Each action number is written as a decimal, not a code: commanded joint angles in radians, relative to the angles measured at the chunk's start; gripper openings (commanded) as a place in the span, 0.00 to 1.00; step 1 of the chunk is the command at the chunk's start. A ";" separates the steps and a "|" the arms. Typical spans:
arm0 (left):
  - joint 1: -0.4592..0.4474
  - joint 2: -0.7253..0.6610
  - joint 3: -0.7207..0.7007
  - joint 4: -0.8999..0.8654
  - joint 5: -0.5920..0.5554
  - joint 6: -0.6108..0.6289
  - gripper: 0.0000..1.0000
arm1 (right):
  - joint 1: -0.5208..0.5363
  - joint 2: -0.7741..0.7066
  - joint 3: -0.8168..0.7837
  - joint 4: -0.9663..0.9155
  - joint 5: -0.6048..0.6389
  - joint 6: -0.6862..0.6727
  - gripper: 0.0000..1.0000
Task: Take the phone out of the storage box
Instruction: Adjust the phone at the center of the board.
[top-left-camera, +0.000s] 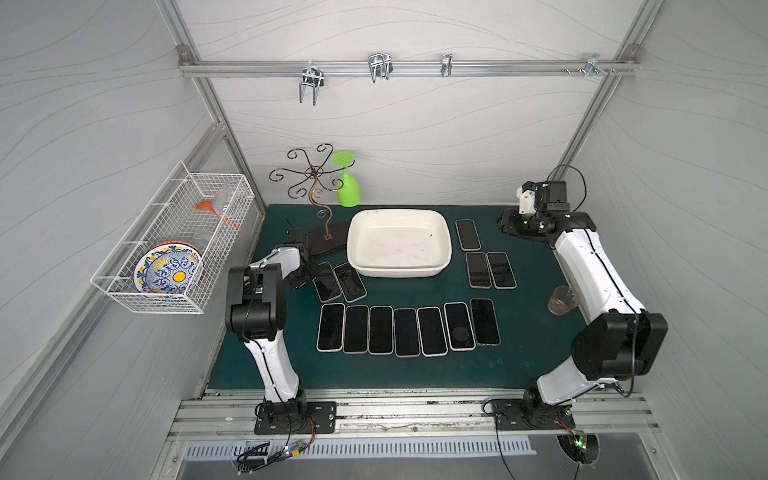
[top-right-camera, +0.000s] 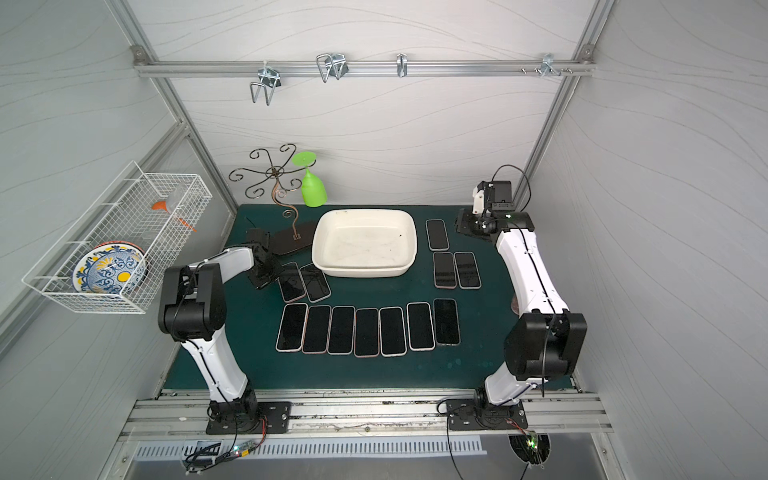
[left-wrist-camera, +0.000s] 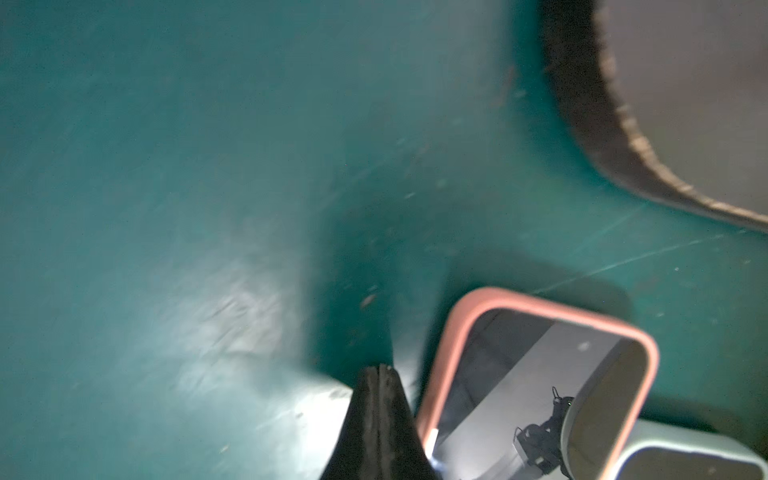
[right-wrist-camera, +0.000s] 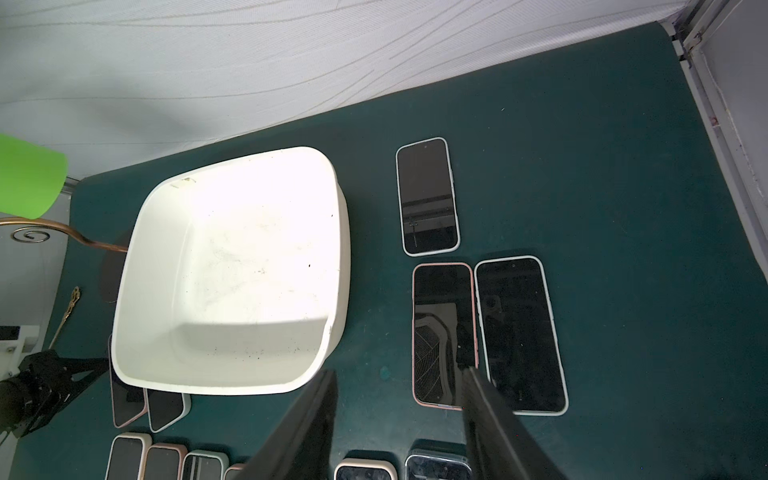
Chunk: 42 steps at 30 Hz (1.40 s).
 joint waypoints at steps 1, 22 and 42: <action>-0.054 0.053 0.031 0.034 0.013 0.043 0.00 | 0.005 -0.038 -0.019 -0.023 0.008 -0.003 0.54; -0.140 0.098 0.119 0.041 0.119 0.104 0.00 | 0.009 -0.068 -0.070 -0.047 0.018 -0.020 0.54; 0.000 -0.213 -0.032 0.013 0.030 0.081 0.63 | -0.074 -0.226 -0.359 0.158 -0.041 -0.042 0.99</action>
